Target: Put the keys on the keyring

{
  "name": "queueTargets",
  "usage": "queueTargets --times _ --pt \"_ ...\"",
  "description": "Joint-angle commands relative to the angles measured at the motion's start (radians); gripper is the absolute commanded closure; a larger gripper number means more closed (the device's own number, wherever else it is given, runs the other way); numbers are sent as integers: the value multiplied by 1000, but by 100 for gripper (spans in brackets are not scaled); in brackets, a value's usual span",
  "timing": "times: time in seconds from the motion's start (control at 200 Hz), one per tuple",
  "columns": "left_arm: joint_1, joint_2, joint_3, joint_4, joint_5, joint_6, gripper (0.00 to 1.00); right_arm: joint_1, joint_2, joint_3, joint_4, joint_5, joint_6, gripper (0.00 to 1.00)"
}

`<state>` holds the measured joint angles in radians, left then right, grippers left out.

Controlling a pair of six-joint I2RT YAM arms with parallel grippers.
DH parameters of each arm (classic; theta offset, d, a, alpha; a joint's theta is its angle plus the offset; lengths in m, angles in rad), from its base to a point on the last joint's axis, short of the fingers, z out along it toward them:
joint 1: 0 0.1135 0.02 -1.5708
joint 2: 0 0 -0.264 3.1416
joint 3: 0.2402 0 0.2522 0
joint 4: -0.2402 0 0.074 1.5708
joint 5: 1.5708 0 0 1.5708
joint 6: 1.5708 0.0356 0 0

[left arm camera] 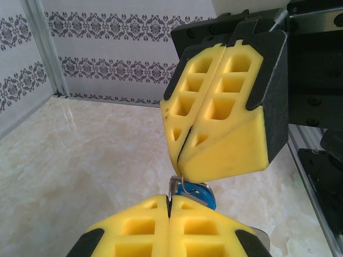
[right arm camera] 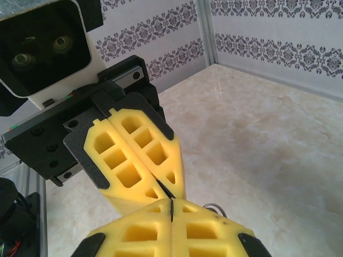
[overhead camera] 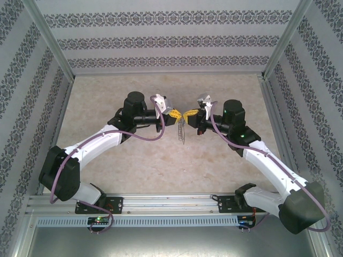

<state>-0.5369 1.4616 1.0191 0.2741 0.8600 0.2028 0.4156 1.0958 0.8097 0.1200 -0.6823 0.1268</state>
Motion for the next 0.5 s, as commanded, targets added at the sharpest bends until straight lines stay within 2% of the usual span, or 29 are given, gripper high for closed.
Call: queueTargets --times 0.0,0.495 --pt "-11 0 37 31 16 23 100 11 8 27 23 -11 -18 100" --pt "-14 5 36 40 17 18 100 29 8 41 44 10 -15 100"
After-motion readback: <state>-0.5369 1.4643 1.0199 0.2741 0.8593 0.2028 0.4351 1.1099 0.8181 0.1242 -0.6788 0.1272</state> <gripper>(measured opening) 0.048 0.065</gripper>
